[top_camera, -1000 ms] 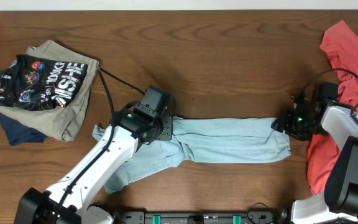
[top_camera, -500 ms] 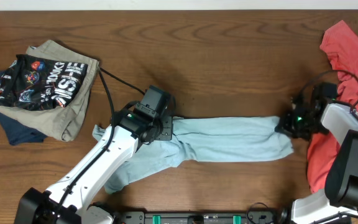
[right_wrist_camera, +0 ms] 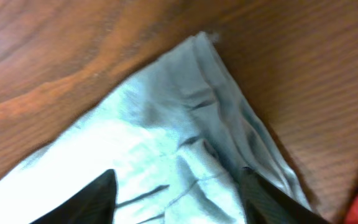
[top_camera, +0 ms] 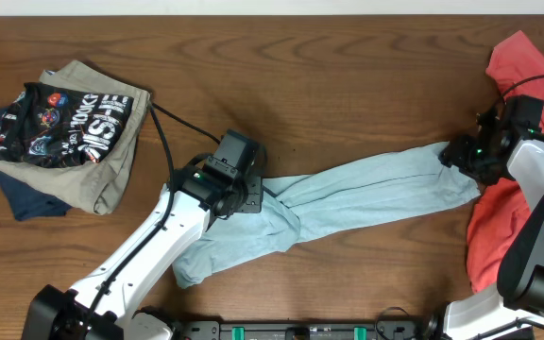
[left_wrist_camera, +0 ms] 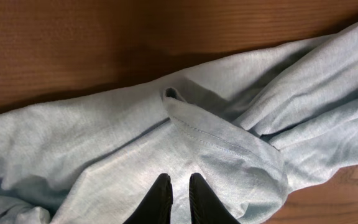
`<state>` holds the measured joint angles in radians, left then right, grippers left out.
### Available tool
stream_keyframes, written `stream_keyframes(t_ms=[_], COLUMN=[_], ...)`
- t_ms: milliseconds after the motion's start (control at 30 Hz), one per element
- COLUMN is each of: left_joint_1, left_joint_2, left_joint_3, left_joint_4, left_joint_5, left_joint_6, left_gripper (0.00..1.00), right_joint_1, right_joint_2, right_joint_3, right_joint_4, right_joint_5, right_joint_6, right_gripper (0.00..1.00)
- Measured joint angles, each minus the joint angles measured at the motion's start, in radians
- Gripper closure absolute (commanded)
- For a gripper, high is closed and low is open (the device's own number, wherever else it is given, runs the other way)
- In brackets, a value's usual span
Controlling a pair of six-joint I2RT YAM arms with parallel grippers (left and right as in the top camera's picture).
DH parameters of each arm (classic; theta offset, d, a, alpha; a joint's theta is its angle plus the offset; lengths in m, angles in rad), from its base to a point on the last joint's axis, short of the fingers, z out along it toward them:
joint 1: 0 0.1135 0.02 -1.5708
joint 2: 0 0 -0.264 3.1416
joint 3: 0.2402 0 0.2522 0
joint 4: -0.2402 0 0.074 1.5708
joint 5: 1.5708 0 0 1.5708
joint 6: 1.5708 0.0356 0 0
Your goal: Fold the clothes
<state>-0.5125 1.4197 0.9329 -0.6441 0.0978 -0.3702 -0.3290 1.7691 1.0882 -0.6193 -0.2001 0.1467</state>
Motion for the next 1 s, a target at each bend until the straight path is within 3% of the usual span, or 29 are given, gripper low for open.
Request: stream_keyframes(t_ms=[467, 700, 867, 1000], left_joint_1=[0.000, 0.000, -0.006, -0.020], left_joint_2=[0.000, 0.000, 0.000, 0.020], left_joint_3=[0.000, 0.000, 0.000, 0.000], left_joint_4=[0.000, 0.001, 0.003, 0.018], left_joint_5=[0.000, 0.007, 0.024, 0.030], left_joint_6=[0.000, 0.000, 0.001, -0.006], left_gripper=[0.87, 0.86, 0.62, 0.57], right_joint_1=[-0.008, -0.008, -0.008, -0.008], right_joint_2=[0.000, 0.000, 0.000, 0.000], right_joint_3=[-0.002, -0.064, -0.118, -0.130], right_joint_4=[0.005, 0.091, 0.119, 0.123], right_joint_5=[0.097, 0.132, 0.140, 0.141], right_joint_6=[-0.123, -0.142, -0.156, -0.156], right_gripper=[0.37, 0.37, 0.63, 0.73])
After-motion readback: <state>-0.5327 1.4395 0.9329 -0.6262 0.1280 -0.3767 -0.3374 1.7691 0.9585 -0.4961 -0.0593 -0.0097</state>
